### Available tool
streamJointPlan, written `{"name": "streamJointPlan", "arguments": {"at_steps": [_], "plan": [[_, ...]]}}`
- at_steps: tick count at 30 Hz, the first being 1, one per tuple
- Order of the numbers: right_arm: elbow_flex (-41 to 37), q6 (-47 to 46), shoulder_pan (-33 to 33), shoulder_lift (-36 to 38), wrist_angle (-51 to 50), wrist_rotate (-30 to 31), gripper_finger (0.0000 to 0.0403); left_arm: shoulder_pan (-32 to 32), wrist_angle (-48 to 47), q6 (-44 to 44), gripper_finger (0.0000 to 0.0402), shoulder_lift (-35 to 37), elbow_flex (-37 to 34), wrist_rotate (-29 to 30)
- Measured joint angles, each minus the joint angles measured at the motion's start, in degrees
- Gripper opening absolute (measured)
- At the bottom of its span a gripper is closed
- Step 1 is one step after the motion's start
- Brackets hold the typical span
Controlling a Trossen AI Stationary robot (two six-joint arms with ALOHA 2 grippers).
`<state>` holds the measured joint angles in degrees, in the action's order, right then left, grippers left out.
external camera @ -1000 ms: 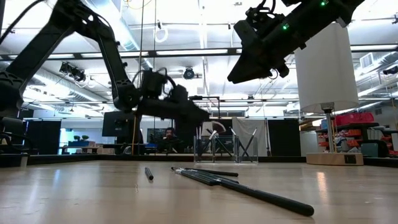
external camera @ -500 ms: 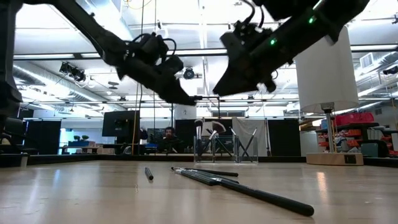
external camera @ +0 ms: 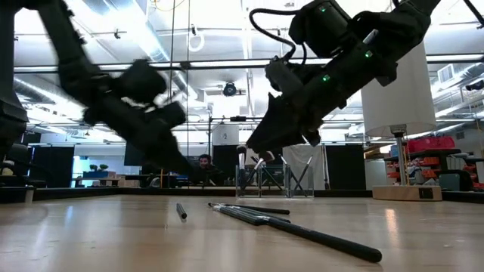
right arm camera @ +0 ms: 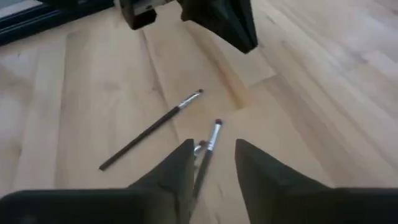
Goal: Pick & Place Makeup Supplies
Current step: Put the black makeup brush into the transparent organizer
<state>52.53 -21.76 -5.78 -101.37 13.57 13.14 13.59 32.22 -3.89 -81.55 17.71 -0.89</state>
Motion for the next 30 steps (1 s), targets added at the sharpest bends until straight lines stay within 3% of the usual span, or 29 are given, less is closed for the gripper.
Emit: {"name": "streamJointPlan", "arguments": {"at_steps": [5,8,16,21,30], "plan": [[-0.07,1.54,-0.81,-5.05,4.46,-0.14,0.0166,-4.03,24.31,-8.44,0.0011,-0.09,-13.00,8.25],[0.00,3.08,-1.31,-10.04,10.38,-0.06,0.0177,-5.65,32.82,-10.36,0.0010,-0.09,-17.14,13.26],[0.00,8.06,-2.03,-17.71,18.62,3.18,0.0152,-6.77,33.66,-7.40,0.0013,-0.18,-15.11,13.86],[0.22,7.33,-2.01,-17.91,15.68,7.55,0.0125,-6.76,33.51,-4.74,0.0014,-0.18,-13.28,13.75],[0.34,6.07,-1.42,-17.68,8.47,7.87,0.0073,-6.76,33.56,-3.95,0.0014,-0.18,-12.39,13.73]]}}
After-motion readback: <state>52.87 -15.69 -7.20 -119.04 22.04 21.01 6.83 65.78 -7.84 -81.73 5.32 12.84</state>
